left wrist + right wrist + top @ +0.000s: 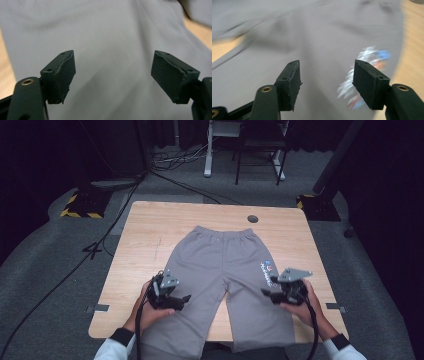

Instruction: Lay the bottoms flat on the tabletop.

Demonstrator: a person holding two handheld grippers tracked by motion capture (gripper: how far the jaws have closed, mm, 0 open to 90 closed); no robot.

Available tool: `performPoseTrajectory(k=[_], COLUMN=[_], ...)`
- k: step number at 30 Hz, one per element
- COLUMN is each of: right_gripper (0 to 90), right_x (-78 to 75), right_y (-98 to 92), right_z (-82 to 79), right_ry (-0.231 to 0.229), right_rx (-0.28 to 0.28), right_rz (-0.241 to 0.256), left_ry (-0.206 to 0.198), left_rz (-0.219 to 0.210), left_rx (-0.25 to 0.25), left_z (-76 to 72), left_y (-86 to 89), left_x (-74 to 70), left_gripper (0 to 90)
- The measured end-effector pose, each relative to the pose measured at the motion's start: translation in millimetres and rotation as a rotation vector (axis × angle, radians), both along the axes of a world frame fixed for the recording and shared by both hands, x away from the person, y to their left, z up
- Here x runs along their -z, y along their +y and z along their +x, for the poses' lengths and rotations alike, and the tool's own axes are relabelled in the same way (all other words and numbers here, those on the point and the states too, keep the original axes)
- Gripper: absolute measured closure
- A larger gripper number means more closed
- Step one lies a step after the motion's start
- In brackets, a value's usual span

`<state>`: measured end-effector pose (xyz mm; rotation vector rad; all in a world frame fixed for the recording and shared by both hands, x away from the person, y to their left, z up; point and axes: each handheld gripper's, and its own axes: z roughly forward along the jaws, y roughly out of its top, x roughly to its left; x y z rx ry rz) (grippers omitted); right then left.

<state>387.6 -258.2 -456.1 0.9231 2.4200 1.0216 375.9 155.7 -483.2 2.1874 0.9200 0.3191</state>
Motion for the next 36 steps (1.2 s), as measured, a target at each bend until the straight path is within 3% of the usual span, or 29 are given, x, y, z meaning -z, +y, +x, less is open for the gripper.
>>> performPoseTrajectory(k=[4,6,10,12,14,16,22,27,31,33,35,36], right_gripper=[37.7,37.9,36.6,36.7,35.9,36.0,35.5,35.8,35.8,37.1,38.8,38.2], right_x=[13.6,22.1,35.9,38.4,39.1,39.7,38.0,37.8,35.3,34.2,31.4,28.9], right_y=[1.4,1.7,9.3,13.9,17.4,18.9,21.9,28.9,34.7,36.9,38.3,37.2], right_z=[52.4,71.9,99.2,107.6,112.9,120.6,152.1,171.8,182.8,184.1,182.4,180.9], right_ry=[0.036,0.066,0.114,0.091,0.066,0.067,0.067,-0.019,-0.072,-0.094,-0.069,-0.043], right_rx=[0.106,0.144,0.181,0.188,0.183,0.171,0.214,0.289,0.373,0.402,0.412,0.407], right_rz=[0.010,0.059,0.047,0.038,0.011,0.018,-0.003,-0.067,-0.170,-0.219,-0.240,-0.222], left_ry=[0.012,0.040,0.035,-0.007,-0.010,-0.008,-0.014,-0.009,-0.005,0.007,0.041,0.063], left_rz=[0.020,0.026,-0.019,0.015,0.023,0.027,0.032,0.033,0.036,0.057,0.078,0.090], left_rx=[-0.036,-0.046,-0.066,-0.066,-0.078,-0.080,-0.148,-0.208,-0.219,-0.220,-0.218,-0.215], left_z=[38.4,53.8,76.2,84.0,92.3,102.1,133.8,153.8,160.2,160.0,157.1,154.3], left_y=[-13.1,-17.3,-20.8,-24.6,-29.1,-32.7,-39.8,-46.5,-46.6,-45.6,-45.1,-45.3], left_x=[8.2,12.0,16.0,18.2,18.2,18.2,18.2,18.1,18.0,16.0,12.6,9.9], left_gripper=[23.1,24.0,24.9,26.5,26.4,24.7,23.7,23.5,22.0,20.3,19.0,19.7])
